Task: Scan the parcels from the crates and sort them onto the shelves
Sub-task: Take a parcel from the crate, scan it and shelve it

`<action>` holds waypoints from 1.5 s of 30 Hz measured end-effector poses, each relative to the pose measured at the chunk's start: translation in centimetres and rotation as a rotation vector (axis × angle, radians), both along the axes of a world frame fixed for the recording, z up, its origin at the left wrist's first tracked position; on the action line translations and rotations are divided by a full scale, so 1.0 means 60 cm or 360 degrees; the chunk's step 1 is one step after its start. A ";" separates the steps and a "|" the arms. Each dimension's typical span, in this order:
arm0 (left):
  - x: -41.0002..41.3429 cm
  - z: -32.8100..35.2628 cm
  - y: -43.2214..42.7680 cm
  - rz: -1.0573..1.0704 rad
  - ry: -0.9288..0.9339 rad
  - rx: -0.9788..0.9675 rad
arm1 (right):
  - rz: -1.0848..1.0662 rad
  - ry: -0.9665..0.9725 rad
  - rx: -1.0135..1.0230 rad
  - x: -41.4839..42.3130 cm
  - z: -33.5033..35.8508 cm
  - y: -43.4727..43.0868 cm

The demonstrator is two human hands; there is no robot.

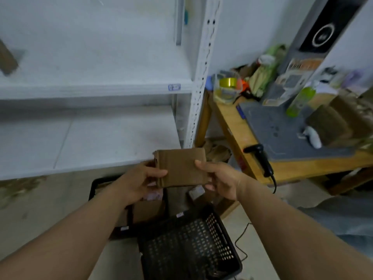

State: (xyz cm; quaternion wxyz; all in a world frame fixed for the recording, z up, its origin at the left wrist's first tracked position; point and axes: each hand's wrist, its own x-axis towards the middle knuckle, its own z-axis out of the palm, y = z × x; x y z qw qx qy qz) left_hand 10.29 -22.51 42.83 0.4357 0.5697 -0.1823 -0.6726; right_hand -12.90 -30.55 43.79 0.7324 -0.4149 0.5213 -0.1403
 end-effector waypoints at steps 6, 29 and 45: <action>0.051 0.120 0.012 -0.0049 0.0062 -0.0264 | 0.0045 -0.0203 -0.0353 0.036 0.105 -0.006; 0.035 0.230 -0.021 0.0133 -0.0092 -0.0737 | 0.0093 0.0033 -0.0528 0.019 0.259 -0.093; 0.008 0.233 -0.016 -0.0155 -0.0410 -0.0673 | 0.0200 -0.0149 -0.0566 0.023 0.262 -0.108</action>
